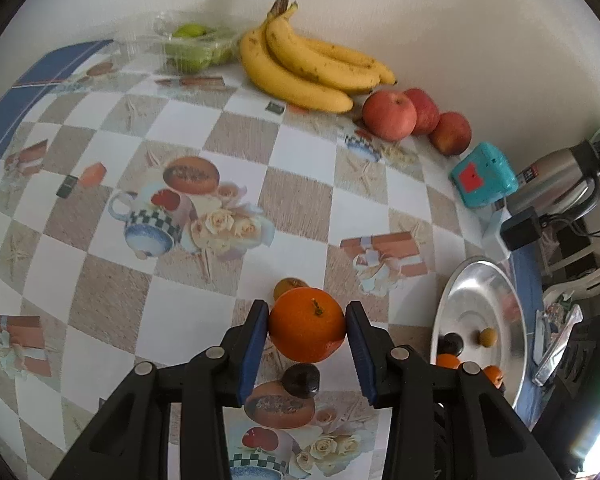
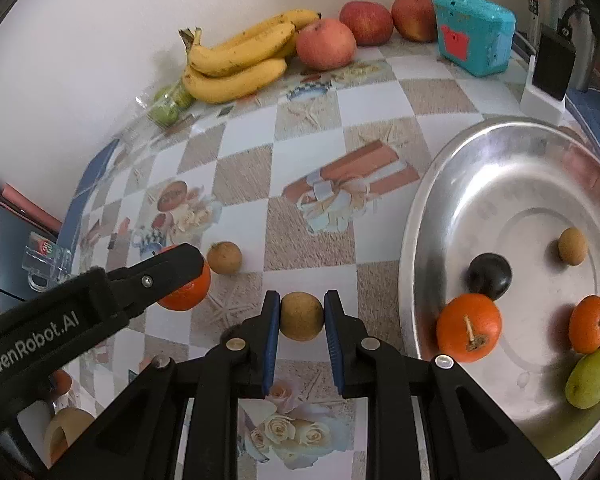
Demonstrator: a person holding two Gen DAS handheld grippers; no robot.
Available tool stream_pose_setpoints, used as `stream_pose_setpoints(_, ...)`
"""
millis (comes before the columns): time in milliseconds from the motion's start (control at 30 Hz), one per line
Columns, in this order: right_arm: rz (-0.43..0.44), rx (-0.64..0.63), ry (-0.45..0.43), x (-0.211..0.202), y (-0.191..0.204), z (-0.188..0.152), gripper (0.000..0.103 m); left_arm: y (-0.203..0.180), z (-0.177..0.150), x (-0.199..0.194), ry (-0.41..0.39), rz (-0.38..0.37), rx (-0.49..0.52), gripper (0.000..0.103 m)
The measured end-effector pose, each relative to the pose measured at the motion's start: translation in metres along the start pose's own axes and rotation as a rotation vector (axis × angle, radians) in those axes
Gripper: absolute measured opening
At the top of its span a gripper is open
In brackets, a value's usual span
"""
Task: Organize fruits
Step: 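Lift the orange and brown fruit and carry them toward the steel bowl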
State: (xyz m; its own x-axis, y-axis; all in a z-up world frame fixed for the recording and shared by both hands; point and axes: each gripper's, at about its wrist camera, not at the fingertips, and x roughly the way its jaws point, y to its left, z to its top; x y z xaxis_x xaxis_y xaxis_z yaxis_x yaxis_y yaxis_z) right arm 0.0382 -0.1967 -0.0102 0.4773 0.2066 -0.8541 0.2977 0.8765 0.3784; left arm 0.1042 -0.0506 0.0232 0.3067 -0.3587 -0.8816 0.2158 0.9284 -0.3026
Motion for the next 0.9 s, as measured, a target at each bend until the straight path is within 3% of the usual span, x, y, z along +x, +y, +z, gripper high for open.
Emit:
stream_pose_setpoints(567, 0.027, -0.004, -0.074, -0.038, -0.003, 0.006, 0.023, -0.013, 0.000, -0.030, -0.093, 0.008, 0.009, 0.042)
stream_pose_setpoints(900, -0.046, 0.096, -0.130, -0.063, -0.050, 0.010, 0.023, -0.041, -0.010, -0.026, -0.086, -0.001, 0.060, 0.042)
